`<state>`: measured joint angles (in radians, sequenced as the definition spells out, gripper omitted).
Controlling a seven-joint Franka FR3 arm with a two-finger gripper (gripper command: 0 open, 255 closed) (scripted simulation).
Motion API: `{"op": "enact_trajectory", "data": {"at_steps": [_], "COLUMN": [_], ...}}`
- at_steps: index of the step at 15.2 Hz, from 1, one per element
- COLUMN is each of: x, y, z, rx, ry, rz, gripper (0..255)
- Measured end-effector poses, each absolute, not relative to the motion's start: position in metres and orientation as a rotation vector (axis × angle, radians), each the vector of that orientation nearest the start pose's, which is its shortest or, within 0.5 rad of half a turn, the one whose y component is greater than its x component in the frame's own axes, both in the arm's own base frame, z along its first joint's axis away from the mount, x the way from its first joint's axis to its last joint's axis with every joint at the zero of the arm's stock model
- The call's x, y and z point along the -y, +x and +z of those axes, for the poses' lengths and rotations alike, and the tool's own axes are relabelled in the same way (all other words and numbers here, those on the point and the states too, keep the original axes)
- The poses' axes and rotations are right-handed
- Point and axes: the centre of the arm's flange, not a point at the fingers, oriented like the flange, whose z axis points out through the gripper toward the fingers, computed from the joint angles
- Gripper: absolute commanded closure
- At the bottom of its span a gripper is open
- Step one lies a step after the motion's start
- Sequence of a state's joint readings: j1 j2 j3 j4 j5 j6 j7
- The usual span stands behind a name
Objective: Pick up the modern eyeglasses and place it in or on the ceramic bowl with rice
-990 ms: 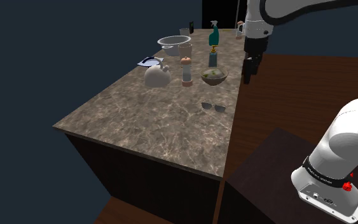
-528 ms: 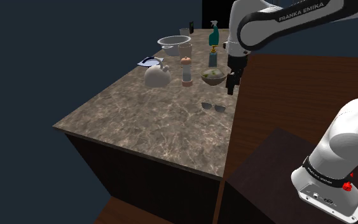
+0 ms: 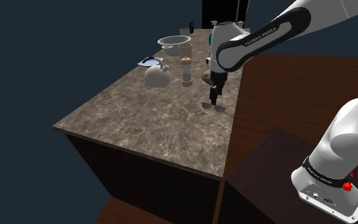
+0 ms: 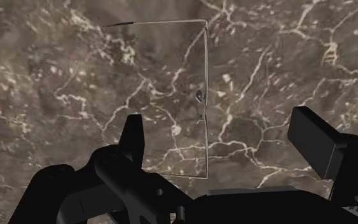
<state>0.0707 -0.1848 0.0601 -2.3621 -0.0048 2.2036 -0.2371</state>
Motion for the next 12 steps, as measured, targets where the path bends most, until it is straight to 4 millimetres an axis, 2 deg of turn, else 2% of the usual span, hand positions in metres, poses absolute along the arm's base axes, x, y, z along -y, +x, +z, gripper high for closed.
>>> {"op": "enact_trajectory", "data": {"at_steps": [2, 8, 12], "x": [-0.063, -0.066, -0.065], "y": [0.484, 0.491, 0.491], "z": [0.386, 0.353, 0.344], "rx": [0.603, 0.612, 0.611], "ry": [-3.099, -3.096, -3.096], "rz": [-0.05, -0.055, -0.055], "gripper": [0, 0, 0]}}
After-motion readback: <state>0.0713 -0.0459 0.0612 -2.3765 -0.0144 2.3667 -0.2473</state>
